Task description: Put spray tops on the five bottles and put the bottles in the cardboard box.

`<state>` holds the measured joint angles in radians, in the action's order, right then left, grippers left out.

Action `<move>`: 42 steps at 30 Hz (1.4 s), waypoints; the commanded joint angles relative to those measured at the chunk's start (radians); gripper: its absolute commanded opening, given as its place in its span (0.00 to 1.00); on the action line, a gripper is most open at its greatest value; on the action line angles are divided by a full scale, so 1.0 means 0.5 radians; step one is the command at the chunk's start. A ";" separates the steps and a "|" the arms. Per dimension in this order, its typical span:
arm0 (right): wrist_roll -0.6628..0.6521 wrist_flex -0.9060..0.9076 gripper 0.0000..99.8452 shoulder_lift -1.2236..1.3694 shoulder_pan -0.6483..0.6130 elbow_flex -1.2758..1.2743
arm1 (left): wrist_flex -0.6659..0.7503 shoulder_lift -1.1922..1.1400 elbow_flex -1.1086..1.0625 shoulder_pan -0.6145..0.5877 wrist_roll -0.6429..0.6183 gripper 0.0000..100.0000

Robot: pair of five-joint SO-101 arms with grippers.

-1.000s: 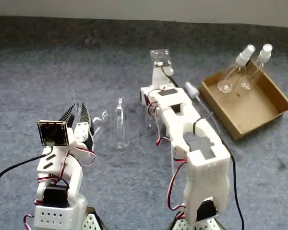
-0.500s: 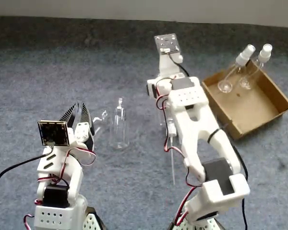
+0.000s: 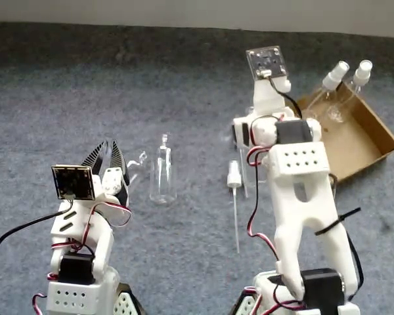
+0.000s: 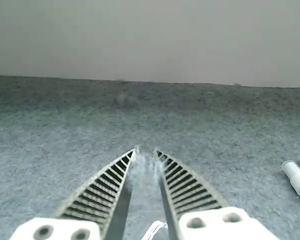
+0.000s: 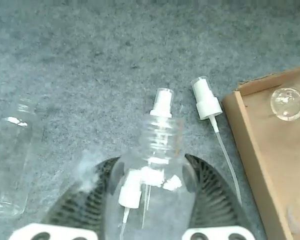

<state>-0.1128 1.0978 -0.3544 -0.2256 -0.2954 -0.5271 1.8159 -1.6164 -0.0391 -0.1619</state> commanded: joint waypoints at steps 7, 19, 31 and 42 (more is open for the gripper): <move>-0.028 0.005 0.05 -1.002 0.029 -0.502 | 0.000 0.023 0.026 0.035 0.012 0.00; -0.025 -0.413 0.05 -1.646 0.152 -1.530 | 0.000 0.023 0.026 0.038 0.009 0.00; -0.015 -1.023 0.05 -1.628 0.176 -2.177 | 0.000 0.023 0.069 0.032 0.012 0.00; -0.015 -1.321 0.05 -0.959 0.272 -2.159 | -0.055 0.023 0.005 0.020 0.135 0.00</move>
<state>-0.1189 0.5025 -0.9099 -0.1059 -1.4001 -0.5271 1.8174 -1.6072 -0.0361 -0.1619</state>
